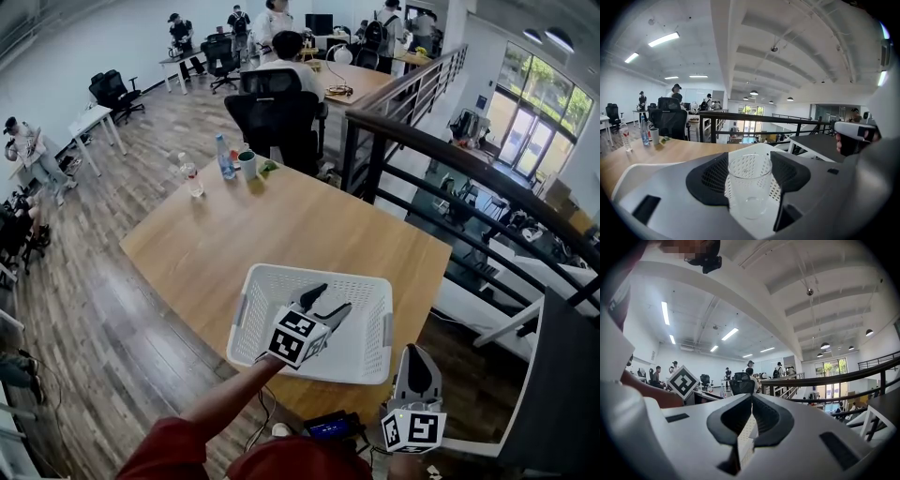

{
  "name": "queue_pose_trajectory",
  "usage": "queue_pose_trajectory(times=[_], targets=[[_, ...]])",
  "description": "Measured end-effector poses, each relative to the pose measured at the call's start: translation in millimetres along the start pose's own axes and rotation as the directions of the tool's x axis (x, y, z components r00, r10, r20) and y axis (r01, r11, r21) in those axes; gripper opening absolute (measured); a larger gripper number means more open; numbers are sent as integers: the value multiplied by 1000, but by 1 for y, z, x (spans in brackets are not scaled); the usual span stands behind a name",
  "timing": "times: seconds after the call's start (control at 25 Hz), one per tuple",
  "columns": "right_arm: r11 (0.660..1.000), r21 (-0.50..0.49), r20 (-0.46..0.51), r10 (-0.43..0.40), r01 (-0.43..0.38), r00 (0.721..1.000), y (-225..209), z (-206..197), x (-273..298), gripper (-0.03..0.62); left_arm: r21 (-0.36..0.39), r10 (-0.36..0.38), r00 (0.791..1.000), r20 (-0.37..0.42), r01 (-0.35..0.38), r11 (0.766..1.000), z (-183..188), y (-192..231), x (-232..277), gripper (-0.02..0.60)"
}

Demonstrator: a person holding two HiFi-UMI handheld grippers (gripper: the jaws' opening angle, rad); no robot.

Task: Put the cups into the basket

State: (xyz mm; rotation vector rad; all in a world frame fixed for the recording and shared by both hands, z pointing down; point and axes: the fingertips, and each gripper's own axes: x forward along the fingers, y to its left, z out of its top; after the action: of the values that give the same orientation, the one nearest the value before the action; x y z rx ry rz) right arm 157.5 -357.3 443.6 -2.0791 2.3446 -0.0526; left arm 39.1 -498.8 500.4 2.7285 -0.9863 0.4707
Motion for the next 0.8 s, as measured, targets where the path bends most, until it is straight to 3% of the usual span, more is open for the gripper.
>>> queue_pose_trajectory(times=[0.48,0.8], targets=[[1000,4,-26,-10,10,1000,-5,-9,2,12,-16,-57,989,-138,56,998,-33,-4,34,284],[1000,14,-27,-7,8,1000,-1,-12,3,12,-49,-57,978,-200,48,998,-56,-5,49,284]])
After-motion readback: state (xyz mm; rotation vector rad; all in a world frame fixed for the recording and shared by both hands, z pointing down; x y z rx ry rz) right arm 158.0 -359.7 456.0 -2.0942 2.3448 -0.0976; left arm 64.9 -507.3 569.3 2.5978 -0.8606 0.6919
